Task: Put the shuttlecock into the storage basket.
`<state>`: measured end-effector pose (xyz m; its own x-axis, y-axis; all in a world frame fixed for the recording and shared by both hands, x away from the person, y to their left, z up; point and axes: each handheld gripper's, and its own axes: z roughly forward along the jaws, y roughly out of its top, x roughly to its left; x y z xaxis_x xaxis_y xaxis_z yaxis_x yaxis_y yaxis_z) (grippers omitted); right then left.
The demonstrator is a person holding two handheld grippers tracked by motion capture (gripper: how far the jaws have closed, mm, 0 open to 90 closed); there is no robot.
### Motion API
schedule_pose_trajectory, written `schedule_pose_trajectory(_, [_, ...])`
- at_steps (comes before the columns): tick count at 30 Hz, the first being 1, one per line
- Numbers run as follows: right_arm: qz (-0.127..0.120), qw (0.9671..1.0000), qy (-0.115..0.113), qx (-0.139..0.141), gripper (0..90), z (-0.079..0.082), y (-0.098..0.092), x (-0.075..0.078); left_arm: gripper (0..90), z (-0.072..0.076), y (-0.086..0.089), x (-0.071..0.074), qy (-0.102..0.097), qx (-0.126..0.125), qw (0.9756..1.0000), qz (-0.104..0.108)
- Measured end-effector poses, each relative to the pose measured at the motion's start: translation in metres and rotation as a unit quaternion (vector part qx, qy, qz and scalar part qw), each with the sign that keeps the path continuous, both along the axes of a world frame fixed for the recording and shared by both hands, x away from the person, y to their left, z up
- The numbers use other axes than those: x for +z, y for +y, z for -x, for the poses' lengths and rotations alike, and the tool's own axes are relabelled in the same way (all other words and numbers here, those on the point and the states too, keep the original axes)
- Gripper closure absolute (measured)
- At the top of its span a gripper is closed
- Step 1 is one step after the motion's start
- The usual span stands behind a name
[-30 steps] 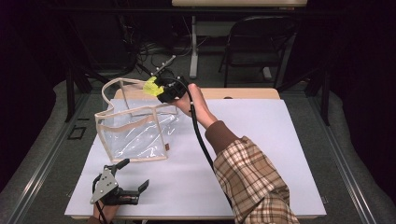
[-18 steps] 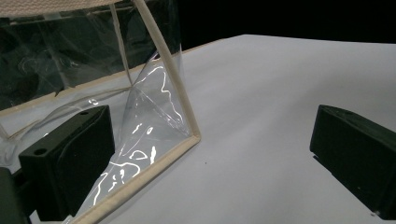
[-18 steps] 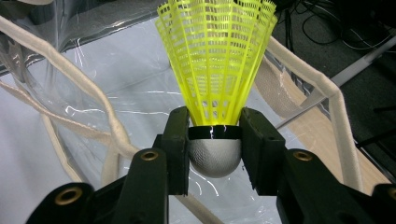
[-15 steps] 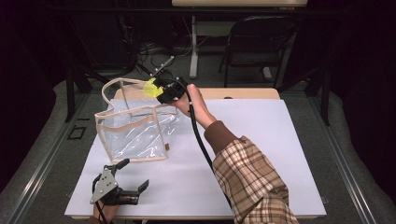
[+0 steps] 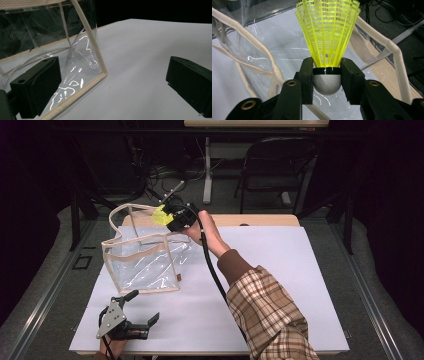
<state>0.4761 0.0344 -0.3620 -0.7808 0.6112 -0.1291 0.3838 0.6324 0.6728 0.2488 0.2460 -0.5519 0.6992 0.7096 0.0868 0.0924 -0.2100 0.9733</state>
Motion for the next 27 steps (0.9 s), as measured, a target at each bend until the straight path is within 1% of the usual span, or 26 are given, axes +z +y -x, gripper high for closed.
schedule_pose_trajectory(11, [0.002,1.0000,0.001,-0.001,64.7,-0.001,0.002,-0.002,0.0,0.000,0.000,0.000,0.000,0.000,1.0000,0.000])
schedule_pose_trajectory(12, [0.002,1.0000,-0.002,-0.003,64.1,-0.002,0.002,-0.002,0.0,0.000,0.000,0.000,0.000,0.000,1.0000,0.000])
schedule_pose_trajectory(15, [-0.007,0.9999,-0.007,-0.007,54.8,-0.002,0.001,-0.001,0.0,0.000,0.000,0.000,-0.001,0.000,1.0000,0.000])
schedule_pose_trajectory(16, [-0.013,0.9999,-0.008,-0.004,53.7,-0.002,-0.001,0.000,0.0,0.000,0.001,0.000,-0.001,0.000,1.0000,0.000])
schedule_pose_trajectory(18, [-0.019,0.9998,-0.010,-0.004,46.8,-0.002,-0.002,0.002,0.0,0.000,0.000,0.000,-0.001,0.000,1.0000,0.000])
schedule_pose_trajectory(20, [-0.025,0.9996,-0.009,-0.001,41.0,-0.001,-0.005,0.004,0.0,0.000,0.000,0.000,-0.001,0.000,1.0000,-0.001])
schedule_pose_trajectory(22, [-0.031,0.9995,-0.006,0.002,33.3,0.000,-0.007,0.006,0.0,0.000,0.000,0.000,0.000,0.000,1.0000,0.000])
schedule_pose_trajectory(24, [-0.034,0.9994,-0.004,0.004,30.5,0.001,-0.009,0.007,0.0,0.000,0.000,0.000,0.000,0.000,1.0000,0.000])
schedule_pose_trajectory(26, [-0.035,0.9993,0.000,0.010,23.2,0.003,-0.011,0.008,0.0,0.000,0.000,0.000,0.000,0.001,1.0000,0.000])
schedule_pose_trajectory(27, [-0.037,0.9993,0.000,0.012,21.5,0.004,-0.012,0.009,0.0,0.000,0.000,0.000,0.000,0.000,1.0000,0.000])
